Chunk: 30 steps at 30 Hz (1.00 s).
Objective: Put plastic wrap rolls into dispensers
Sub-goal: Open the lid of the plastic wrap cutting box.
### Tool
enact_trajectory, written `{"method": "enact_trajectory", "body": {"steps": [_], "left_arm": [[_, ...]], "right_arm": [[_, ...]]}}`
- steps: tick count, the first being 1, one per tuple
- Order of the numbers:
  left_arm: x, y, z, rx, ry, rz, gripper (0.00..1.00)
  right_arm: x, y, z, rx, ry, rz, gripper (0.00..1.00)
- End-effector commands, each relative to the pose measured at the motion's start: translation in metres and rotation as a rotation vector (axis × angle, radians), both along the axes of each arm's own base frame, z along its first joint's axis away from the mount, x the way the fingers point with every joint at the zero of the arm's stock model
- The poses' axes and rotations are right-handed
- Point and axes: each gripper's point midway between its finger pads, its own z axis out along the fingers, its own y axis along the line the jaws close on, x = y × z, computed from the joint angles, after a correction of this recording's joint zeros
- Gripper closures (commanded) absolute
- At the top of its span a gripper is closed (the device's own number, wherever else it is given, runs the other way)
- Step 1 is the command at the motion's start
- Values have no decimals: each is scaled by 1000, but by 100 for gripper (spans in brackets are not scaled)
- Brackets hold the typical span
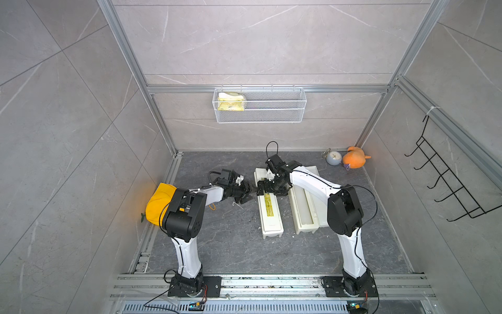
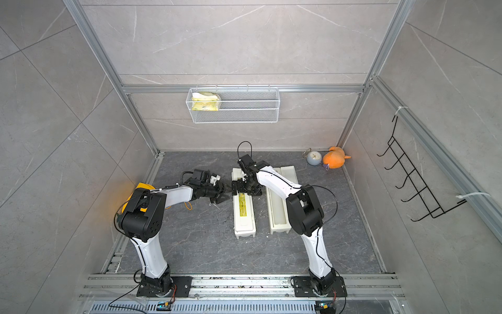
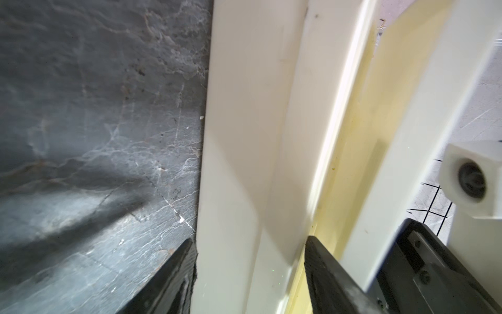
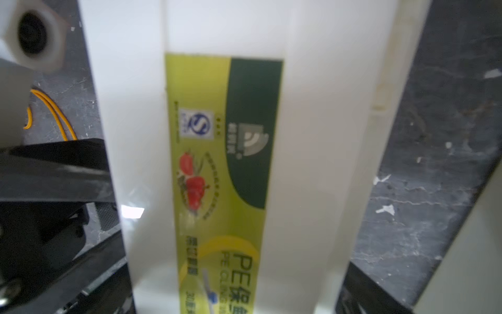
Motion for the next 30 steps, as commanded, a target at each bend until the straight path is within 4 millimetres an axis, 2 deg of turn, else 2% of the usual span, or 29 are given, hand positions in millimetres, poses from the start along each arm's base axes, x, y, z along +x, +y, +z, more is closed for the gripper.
{"method": "enact_trajectory", "body": {"steps": [1,3,7,10,15,19,27,30], "left_arm": [[0,-25,30,-84,-60,-85,33],[0,-28,35,-95,-67,-97,31],[2,-30,48,-102,-98,-106,29],[2,-29,50,-87,-99,-112,29],[-1,-27,37,-58,-78,-109,30],[-8,-24,24,-35,-55,-110,32],[-25,-15,9,5,-21,-111,35],[-30,-12,0,35,-6,-110,36]], "right_arm": [[-14,26,31,129,-14,65,0],[-15,21,28,87,-16,66,0],[-17,-4,21,-146,-68,74,0],[-19,-17,24,-237,-91,64,0],[-18,-28,42,-252,-141,30,0],[-21,-44,50,-317,-156,27,0],[-28,-84,53,-351,-145,-21,1],[-30,-92,57,-342,-152,-37,1]]}}
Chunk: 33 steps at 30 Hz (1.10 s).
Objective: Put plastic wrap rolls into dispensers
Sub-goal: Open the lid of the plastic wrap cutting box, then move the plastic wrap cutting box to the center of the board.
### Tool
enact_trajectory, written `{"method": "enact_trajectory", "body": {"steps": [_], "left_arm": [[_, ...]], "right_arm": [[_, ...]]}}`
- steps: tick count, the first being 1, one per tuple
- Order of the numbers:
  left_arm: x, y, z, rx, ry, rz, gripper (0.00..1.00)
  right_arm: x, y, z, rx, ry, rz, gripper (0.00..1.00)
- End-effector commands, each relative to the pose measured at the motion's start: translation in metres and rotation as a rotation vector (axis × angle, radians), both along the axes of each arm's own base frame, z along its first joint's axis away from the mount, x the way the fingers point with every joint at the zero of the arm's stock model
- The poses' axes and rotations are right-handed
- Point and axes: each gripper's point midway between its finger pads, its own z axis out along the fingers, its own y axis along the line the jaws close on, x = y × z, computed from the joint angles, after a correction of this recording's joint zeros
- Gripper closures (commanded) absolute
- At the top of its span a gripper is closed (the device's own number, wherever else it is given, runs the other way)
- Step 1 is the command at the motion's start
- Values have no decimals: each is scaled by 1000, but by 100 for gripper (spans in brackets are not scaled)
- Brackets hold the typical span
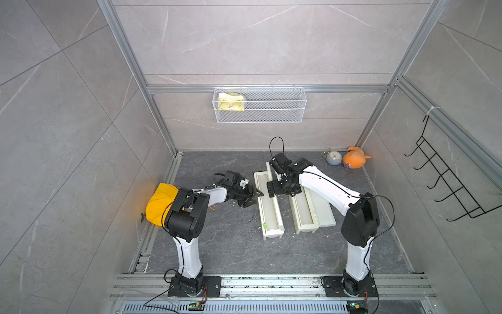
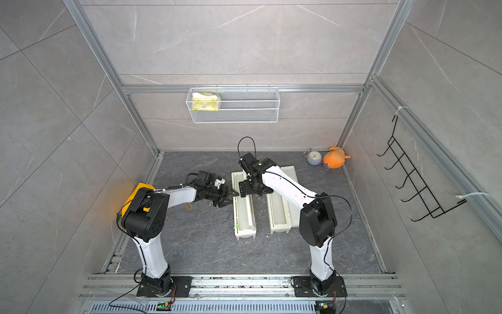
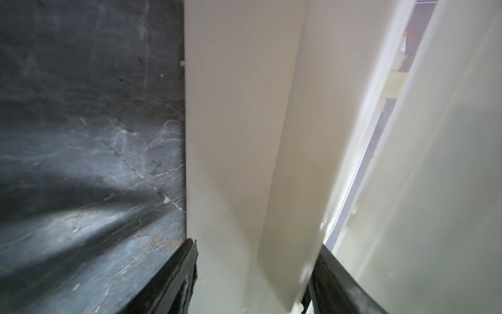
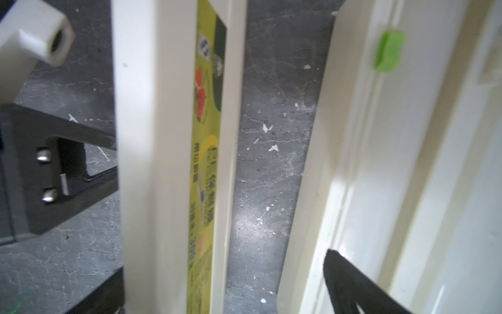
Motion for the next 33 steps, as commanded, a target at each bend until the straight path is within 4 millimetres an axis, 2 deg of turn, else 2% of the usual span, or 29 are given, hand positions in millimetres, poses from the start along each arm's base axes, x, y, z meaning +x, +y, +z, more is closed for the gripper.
{"method": "enact_trajectory", "body": {"steps": [1,9,17,21,25,27,29,33], "left_arm": [[-8,2,5,26,-27,-25,38],[-11,14,-6,120,-14,-12,47],[-8,24,-4,158,-24,-10,56],[-2,26,3,187,-47,-28,59],[2,35,7,219,-68,-44,62],[3,39,10,228,-81,-57,70],[4,42,12,238,-92,-77,76],[8,43,18,266,-134,-146,81]], "right_arm": [[-7,-18,6,-31,-5,-2,1],[-7,-20,6,-13,-10,-4,0],[-6,-27,9,3,-29,-27,0],[-6,-40,14,15,-42,-52,0],[-7,-61,16,18,-59,-89,0],[-7,-69,11,43,-55,-112,0],[-8,-70,5,65,-45,-112,0],[-8,-57,-8,128,-21,-95,1]]}}
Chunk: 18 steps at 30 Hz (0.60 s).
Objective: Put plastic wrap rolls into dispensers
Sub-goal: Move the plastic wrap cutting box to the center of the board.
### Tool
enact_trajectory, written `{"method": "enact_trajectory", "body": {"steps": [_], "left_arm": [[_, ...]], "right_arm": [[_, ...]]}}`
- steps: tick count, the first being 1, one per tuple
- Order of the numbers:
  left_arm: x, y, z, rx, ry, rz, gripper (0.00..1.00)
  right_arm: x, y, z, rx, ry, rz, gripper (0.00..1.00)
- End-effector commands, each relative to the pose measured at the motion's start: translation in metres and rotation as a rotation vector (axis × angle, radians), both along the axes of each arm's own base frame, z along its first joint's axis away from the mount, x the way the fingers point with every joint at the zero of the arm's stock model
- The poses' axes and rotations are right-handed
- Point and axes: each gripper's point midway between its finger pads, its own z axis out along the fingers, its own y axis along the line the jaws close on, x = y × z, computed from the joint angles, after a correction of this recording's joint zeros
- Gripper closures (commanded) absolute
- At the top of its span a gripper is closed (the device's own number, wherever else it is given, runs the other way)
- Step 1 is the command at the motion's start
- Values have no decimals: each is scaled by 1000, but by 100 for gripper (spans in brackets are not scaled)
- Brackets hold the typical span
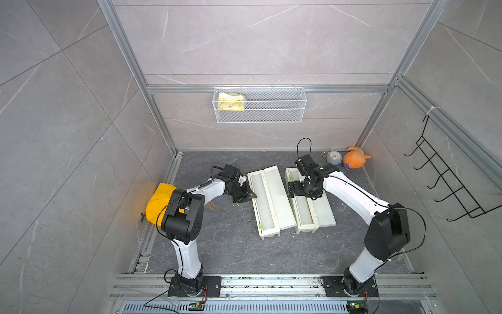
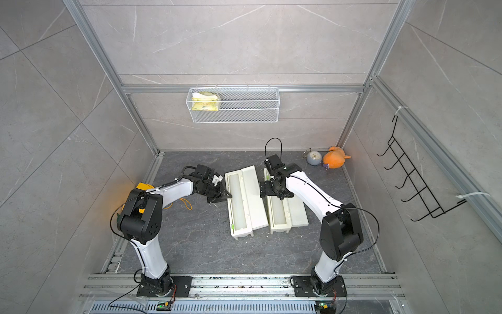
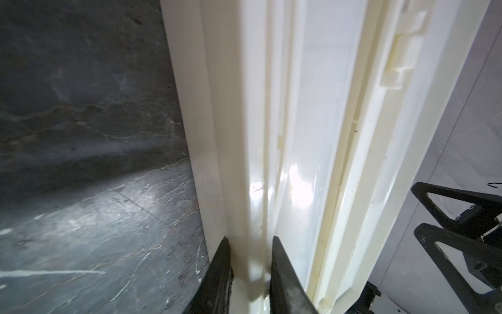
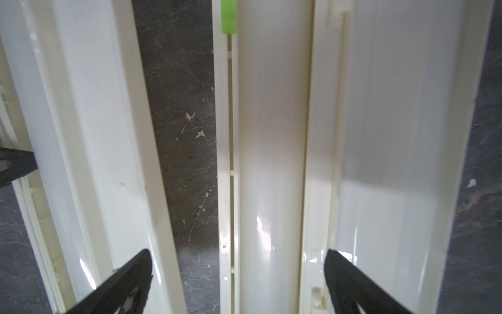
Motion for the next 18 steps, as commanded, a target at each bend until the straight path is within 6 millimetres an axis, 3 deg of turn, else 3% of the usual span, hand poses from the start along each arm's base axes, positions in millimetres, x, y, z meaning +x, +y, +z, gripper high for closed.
{"method": "enact_trajectory", "body": {"steps": [1,6,10,14,18], "left_arm": [[6,13,6,82,-75,-94,81],[16,15,20,134,-115,-149,81],[15,11,30,105,-108,-160,77],[13,7,43,48,-121,-136,67],[19,6,75,-69,-170,-86,59]], "right_arm": [[0,18,-6,73,0,38,1],[1,21,-13,85,10,37,1],[1,11,-8,67,-1,20,0],[2,-9,7,55,-38,-15,0],[6,-45,16,52,-73,-93,0]]}}
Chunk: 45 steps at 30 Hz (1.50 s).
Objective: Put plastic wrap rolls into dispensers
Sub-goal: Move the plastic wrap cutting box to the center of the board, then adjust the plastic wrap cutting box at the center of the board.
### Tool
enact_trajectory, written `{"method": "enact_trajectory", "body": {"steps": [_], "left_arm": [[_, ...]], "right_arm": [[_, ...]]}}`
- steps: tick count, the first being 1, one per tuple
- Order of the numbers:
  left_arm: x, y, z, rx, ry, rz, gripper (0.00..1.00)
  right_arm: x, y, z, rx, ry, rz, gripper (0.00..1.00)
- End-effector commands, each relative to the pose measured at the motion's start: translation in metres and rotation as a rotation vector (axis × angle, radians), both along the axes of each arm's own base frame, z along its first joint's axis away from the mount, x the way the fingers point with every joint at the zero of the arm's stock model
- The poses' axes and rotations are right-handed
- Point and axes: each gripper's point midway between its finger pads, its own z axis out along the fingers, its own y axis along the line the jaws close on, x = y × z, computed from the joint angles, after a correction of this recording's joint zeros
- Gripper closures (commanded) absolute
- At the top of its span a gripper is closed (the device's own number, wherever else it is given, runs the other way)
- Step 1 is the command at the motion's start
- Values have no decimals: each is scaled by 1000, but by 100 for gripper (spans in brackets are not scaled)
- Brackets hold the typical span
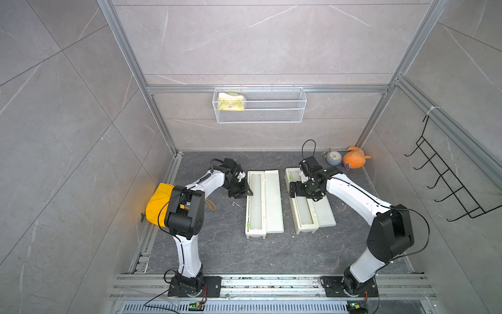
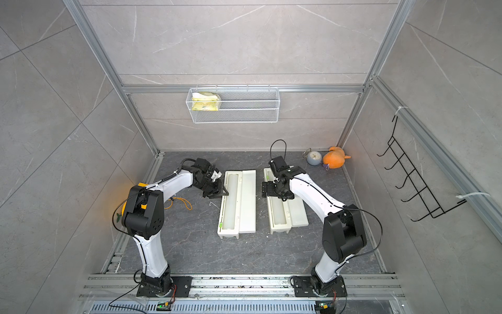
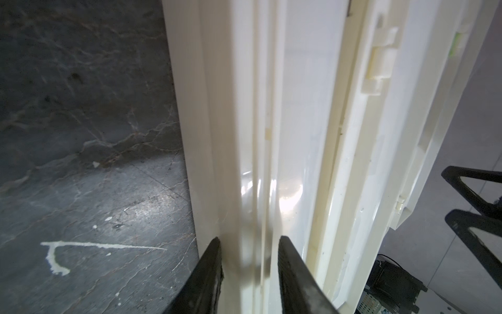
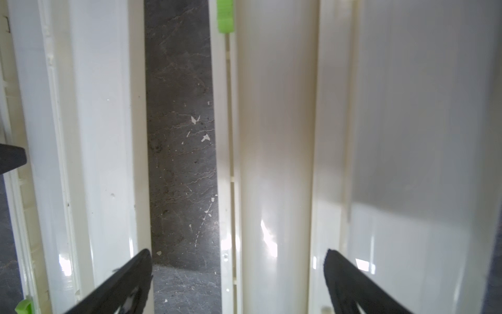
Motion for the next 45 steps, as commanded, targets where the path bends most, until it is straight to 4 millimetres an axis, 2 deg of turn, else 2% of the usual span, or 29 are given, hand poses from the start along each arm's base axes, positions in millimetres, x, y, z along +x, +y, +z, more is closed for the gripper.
{"method": "enact_trajectory", "body": {"steps": [1,4,7,9,12,15,17,20,24,28,32,35,41,45], "left_arm": [[10,-8,73,-191,-144,4,57],[19,10,92,-222,-205,54,52],[31,51,91,-176,-262,145,47],[38,87,82,-68,-312,217,43],[42,139,63,165,-420,286,27],[45,180,54,343,-524,334,20],[45,205,49,452,-593,367,18],[45,235,47,526,-684,439,17],[40,266,40,642,-820,512,17],[35,271,15,626,-798,533,16],[30,269,1,616,-842,541,16],[26,256,0,609,-901,493,16],[21,258,3,610,-945,520,15],[19,250,2,591,-979,486,15]], "right_arm": [[2,-36,17,-21,-58,-64,0],[9,-72,23,-32,-111,-155,0],[19,-118,24,-42,-186,-279,0],[24,-150,18,-65,-229,-354,0],[28,-188,2,-114,-284,-427,0],[31,-216,-14,-142,-310,-474,0],[35,-223,-20,-150,-354,-451,0],[39,-219,-21,-158,-448,-382,0],[28,-215,-32,-139,-526,-382,0],[13,-210,-44,-107,-593,-411,0],[2,-204,-42,-98,-705,-412,0],[4,-199,-37,-103,-748,-381,0],[15,-183,-44,-10,-708,-348,0],[12,-180,-35,-22,-782,-342,0]]}}
